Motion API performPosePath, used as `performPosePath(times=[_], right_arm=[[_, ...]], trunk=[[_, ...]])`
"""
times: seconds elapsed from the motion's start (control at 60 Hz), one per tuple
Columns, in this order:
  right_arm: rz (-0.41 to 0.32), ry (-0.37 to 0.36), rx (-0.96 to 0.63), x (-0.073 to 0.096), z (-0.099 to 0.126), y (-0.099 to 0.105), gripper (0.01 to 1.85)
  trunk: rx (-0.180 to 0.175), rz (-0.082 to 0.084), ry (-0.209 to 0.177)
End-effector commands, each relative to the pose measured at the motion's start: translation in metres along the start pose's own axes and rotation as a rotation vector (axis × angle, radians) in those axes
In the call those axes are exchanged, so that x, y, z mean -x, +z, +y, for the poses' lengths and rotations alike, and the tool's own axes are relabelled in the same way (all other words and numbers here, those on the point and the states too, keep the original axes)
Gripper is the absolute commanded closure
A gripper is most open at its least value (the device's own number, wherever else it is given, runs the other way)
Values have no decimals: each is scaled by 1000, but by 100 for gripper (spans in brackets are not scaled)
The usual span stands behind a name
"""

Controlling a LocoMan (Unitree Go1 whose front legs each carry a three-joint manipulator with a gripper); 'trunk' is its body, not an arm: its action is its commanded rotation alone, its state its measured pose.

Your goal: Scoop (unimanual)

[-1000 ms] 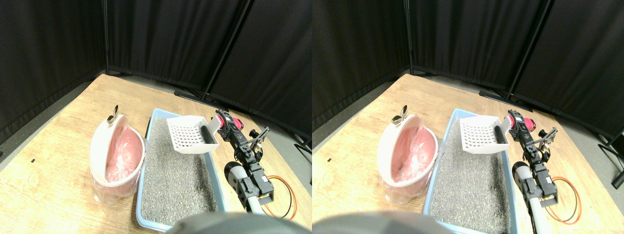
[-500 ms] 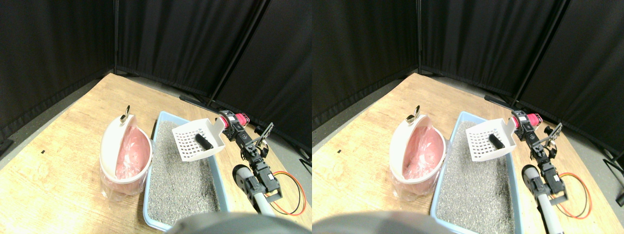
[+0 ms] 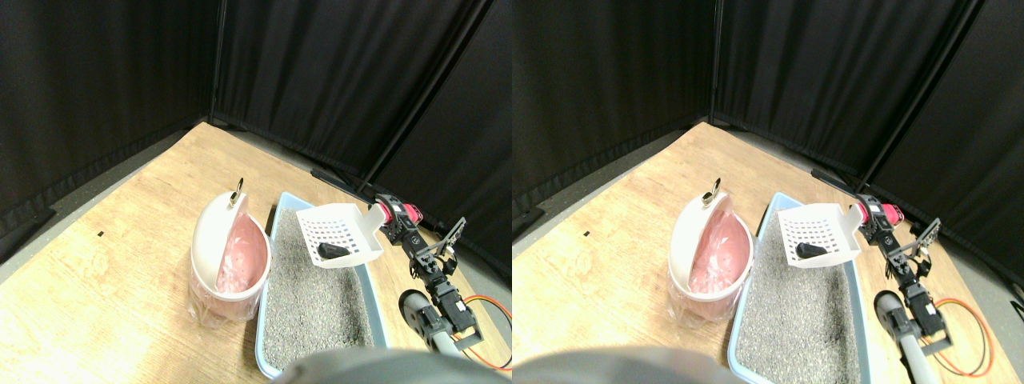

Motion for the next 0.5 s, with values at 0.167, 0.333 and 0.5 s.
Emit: performPosePath(times=[0.167,0.333,0.5], right_arm=[[-71,49,-31,-4,12,9,181],[-48,76,-43,-10,25,8,181],[-31,110,-65,-16,35,9,181]], trunk=[[6,-6,56],[11,-12,75],[18,-18,85]])
